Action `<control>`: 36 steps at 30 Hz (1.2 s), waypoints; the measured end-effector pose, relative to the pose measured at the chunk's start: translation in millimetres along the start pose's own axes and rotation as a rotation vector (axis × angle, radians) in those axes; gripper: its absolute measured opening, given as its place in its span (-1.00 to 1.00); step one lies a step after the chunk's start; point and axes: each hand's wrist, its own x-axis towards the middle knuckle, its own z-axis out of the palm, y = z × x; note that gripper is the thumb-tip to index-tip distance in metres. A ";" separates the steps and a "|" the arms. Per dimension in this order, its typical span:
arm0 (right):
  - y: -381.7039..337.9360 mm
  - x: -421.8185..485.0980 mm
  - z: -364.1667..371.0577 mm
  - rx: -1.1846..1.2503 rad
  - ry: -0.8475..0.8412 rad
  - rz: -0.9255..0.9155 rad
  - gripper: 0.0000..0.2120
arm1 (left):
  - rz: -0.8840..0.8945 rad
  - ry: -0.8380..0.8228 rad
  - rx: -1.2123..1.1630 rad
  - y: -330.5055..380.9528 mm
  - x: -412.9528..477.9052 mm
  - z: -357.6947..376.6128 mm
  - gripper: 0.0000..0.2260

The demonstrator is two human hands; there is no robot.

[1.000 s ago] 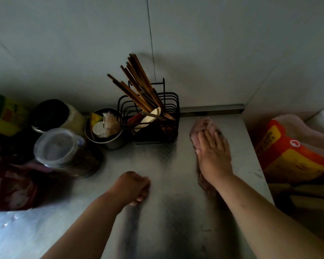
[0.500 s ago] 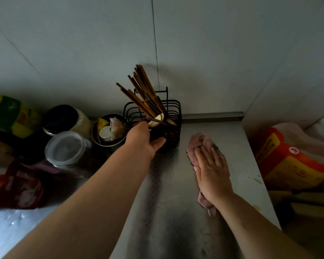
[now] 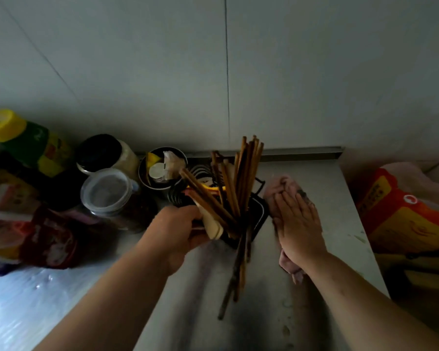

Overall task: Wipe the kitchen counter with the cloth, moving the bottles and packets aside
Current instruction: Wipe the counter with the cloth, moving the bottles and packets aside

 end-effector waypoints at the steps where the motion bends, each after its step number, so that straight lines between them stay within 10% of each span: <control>1: -0.8 0.5 -1.2 0.003 -0.012 -0.002 -0.42 | -0.019 0.009 0.009 -2.3 -2.0 -7.4 -0.79; 15: -41.0 25.3 -4.9 0.036 -0.103 0.221 -0.44 | -0.126 0.092 0.010 -31.5 -30.3 -126.1 -0.78; 36: -182.9 24.1 34.2 0.042 -0.067 -0.263 -0.45 | -0.101 0.225 -0.225 -36.2 -52.2 -196.1 -0.73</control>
